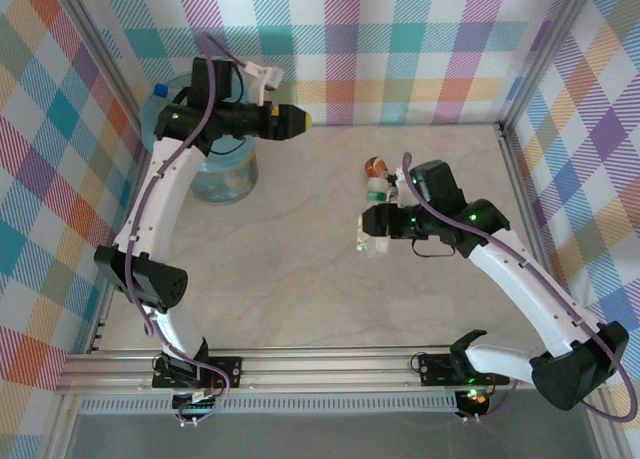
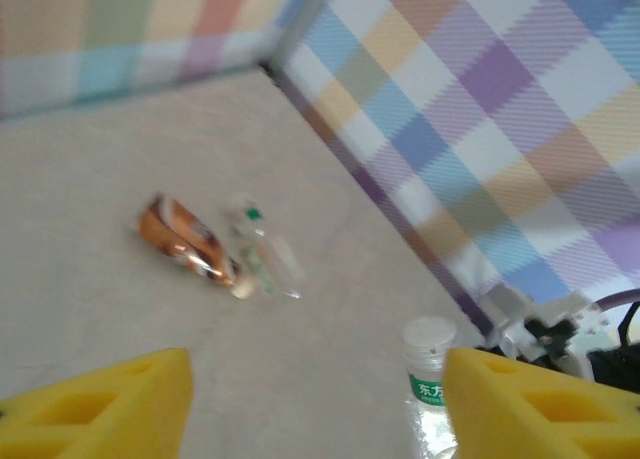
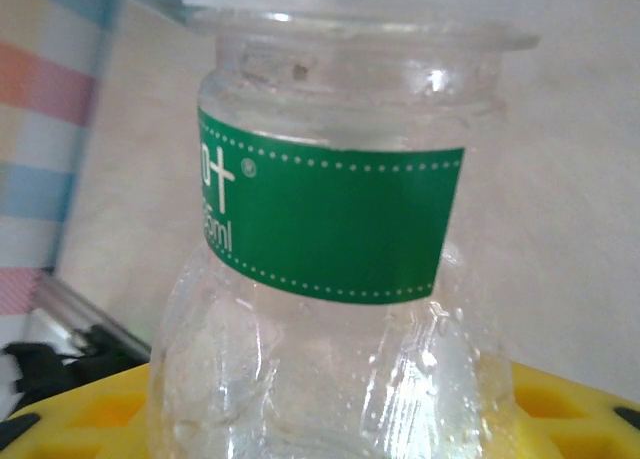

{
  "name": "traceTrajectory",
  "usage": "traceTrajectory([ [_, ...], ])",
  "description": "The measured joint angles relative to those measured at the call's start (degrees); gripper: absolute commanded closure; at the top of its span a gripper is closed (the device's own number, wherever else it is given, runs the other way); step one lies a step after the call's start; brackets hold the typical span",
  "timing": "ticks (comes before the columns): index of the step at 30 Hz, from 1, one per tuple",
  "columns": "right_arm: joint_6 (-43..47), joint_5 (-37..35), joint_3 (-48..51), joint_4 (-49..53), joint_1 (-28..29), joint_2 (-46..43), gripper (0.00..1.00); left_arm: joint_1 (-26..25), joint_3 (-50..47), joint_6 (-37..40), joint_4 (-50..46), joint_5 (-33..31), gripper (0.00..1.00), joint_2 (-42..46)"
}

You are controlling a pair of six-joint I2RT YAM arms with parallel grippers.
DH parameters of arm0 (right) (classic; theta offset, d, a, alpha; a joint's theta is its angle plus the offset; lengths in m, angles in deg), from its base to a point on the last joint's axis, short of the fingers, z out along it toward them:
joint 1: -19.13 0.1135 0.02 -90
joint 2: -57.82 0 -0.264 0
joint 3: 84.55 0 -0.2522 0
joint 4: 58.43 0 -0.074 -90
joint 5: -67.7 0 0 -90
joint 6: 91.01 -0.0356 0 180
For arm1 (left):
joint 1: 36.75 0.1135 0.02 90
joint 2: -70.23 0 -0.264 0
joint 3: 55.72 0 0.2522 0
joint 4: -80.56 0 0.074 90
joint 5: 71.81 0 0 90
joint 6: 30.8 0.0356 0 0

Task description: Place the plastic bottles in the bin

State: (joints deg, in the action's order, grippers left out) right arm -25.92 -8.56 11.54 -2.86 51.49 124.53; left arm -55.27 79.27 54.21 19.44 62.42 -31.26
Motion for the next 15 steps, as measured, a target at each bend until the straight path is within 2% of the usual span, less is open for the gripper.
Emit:
traceTrajectory([
  [2,1.8,1.6,-2.1,-3.5,1.4,0.4,0.49,-2.1,0.0,-0.1,-0.9,3.4,0.22,-0.2],
  [7,4.8,4.3,-5.1,-9.6,4.1,2.5,0.48,-6.0,-0.3,-0.1,-0.7,9.4,0.23,0.2],
  [15,6.6,5.0,-5.4,-14.4,7.0,4.2,0.48,-8.3,-0.3,2.7,-4.1,12.3,0.28,0.3],
])
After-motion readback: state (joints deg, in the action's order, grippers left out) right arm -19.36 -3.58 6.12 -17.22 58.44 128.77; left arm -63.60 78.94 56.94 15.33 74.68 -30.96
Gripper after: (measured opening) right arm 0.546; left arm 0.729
